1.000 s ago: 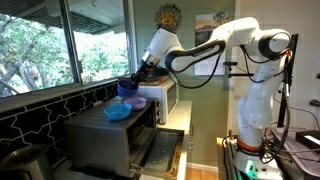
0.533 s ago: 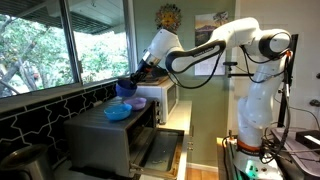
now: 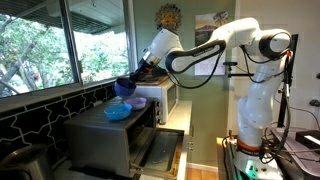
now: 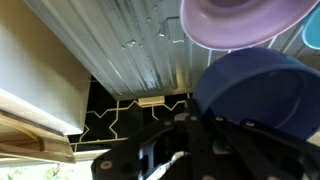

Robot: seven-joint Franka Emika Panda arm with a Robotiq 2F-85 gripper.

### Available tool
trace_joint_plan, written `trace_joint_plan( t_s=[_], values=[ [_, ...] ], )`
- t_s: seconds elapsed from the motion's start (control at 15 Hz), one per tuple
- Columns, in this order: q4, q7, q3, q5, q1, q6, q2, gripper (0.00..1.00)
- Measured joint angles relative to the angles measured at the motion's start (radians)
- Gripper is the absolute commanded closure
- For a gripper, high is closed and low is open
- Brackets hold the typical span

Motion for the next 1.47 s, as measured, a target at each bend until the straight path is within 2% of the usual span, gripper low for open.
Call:
trace_joint_plan(
  t_s=[1.0,1.47],
  values=[
    [-0.043,-0.052,0.0,0.025,-0.006,0.076,-0.019,0.99],
    [-0.051,-0.055,0.027,0.007,-0.031,0.114,-0.02,0.99]
  ],
)
